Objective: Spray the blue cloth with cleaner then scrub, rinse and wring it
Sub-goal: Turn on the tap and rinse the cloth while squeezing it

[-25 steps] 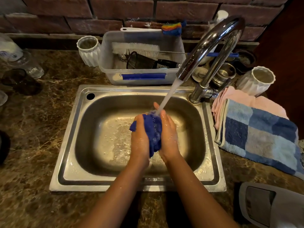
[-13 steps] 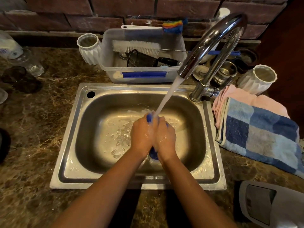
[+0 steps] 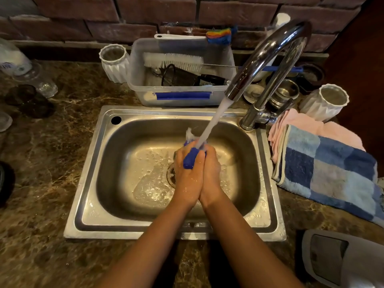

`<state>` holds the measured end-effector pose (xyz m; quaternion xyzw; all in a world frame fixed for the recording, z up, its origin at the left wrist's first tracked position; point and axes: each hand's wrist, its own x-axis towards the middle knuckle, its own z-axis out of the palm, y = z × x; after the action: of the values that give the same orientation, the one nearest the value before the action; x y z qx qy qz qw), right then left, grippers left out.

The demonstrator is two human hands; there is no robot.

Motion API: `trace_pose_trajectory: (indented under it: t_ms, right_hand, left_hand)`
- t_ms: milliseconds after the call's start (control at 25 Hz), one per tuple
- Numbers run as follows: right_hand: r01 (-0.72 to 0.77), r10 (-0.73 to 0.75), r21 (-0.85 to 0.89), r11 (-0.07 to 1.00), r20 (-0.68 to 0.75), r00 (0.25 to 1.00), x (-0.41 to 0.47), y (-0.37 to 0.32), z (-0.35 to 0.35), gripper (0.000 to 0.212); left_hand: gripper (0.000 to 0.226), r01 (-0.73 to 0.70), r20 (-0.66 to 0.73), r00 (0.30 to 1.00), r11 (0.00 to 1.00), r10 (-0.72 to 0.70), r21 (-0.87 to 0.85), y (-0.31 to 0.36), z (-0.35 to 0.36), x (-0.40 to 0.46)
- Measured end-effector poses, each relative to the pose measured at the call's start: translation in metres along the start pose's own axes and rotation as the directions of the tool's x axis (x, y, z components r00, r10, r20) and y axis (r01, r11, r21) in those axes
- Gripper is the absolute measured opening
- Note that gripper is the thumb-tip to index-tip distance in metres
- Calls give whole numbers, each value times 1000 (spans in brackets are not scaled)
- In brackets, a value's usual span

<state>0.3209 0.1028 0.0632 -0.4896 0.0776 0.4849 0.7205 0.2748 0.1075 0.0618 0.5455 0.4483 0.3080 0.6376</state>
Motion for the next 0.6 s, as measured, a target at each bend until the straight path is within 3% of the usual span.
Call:
trace_pose_trajectory:
  t_ms: [80, 160, 240, 320, 360, 480, 560, 600]
  right_hand:
    - [114, -116, -217, 970, 6, 993, -9, 4, 7, 25]
    - [201, -178, -316, 927, 99, 979, -5, 6, 3, 17]
    - [269, -188, -592, 760, 195, 963, 1, 9, -2, 19]
    - [292, -257, -807, 513, 181, 949, 5, 9, -2, 23]
    - [250, -269, -852, 460, 135, 954, 7, 10, -1, 25]
    - [213, -309, -824, 525, 49, 950, 6, 10, -7, 27]
    - [307, -306, -792, 528, 160, 938, 0, 10, -12, 15]
    - [381, -309, -756, 531, 246, 919, -5, 12, -14, 10]
  left_hand:
    - [12, -108, 11, 994, 983, 108, 146, 2, 0, 5]
    - [6, -86, 46, 996, 980, 79, 177, 3, -6, 15]
    - [7, -65, 58, 997, 952, 50, 300, -1, -11, 25]
    - [20, -48, 35, 999, 935, 38, 352, -8, -11, 31]
    - [28, -23, 17, 1000, 939, 18, 342, -11, -13, 34]
    - [38, 72, -40, 997, 942, -62, 328, -13, -15, 45]
    - [42, 136, -103, 989, 921, -105, 366, -13, -15, 47]
    - [44, 190, -151, 977, 936, -150, 295, -13, -17, 51]
